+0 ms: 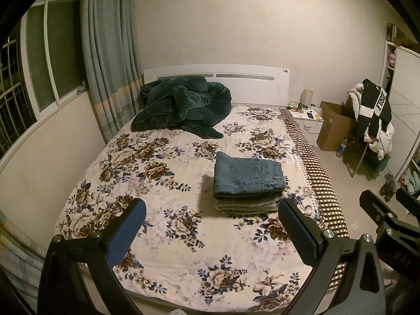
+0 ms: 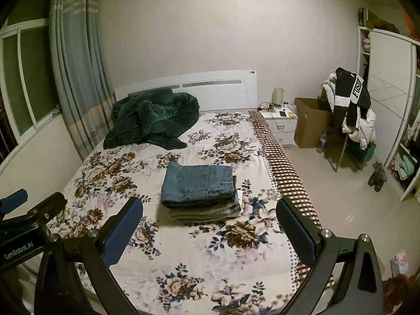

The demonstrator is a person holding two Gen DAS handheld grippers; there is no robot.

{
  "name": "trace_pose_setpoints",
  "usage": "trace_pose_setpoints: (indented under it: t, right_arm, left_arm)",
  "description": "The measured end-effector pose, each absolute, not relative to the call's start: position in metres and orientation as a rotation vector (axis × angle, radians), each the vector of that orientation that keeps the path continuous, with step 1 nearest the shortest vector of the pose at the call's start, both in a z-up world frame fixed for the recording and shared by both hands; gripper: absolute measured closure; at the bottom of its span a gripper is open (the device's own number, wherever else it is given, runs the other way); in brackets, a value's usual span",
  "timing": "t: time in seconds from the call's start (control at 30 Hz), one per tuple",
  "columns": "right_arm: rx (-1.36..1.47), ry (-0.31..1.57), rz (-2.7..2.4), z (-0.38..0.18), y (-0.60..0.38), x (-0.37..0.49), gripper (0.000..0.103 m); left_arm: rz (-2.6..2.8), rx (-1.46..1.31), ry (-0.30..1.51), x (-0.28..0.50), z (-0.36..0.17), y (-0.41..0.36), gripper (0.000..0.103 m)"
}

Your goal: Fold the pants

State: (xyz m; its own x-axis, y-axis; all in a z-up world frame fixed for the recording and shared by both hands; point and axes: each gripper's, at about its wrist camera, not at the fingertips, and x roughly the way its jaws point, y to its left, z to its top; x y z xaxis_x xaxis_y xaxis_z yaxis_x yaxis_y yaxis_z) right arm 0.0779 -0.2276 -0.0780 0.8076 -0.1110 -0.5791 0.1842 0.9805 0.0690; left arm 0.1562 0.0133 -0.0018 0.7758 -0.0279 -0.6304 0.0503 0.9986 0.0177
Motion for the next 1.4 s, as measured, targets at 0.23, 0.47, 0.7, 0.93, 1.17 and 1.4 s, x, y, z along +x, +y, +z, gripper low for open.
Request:
trace_pose_setpoints:
  t: [0.23, 0.47, 0.7, 0.93, 1.17, 1.4]
  right_arm:
    - [0.123, 0.615, -0.155, -0.080, -0.229, 0.080, 0.000]
    - [0.121, 0.617, -0.153, -0.080, -0.229, 0.080, 0.000]
    - [0.120, 0.616, -0.151, -0.081, -0.229, 0.084, 0.000]
    - [0.120, 0.616, -0.151, -0.081, -0.229, 0.087, 0.000]
    - [0.120, 0.612, -0.151, -0.080, -0.230, 0.092, 0.000]
    - [0.119, 0.611, -0.149, -0.079, -0.230, 0.097, 0.000]
  left_arm:
    - [-0.048, 0.031, 0.683, 0.159, 0.001, 0.015, 0.000]
    - [-0.051, 0.033, 0.682, 0.163, 0.004, 0.013, 0.000]
    - [-0.047, 0.033, 0.677, 0.164, 0.005, 0.010, 0.000]
    - [-0.045, 0.034, 0.676, 0.165, 0.005, 0.010, 0.000]
    - [-0.043, 0.035, 0.674, 0.165, 0.005, 0.010, 0.000]
    - [-0.043, 0.033, 0.677, 0.166, 0.006, 0.009, 0.000]
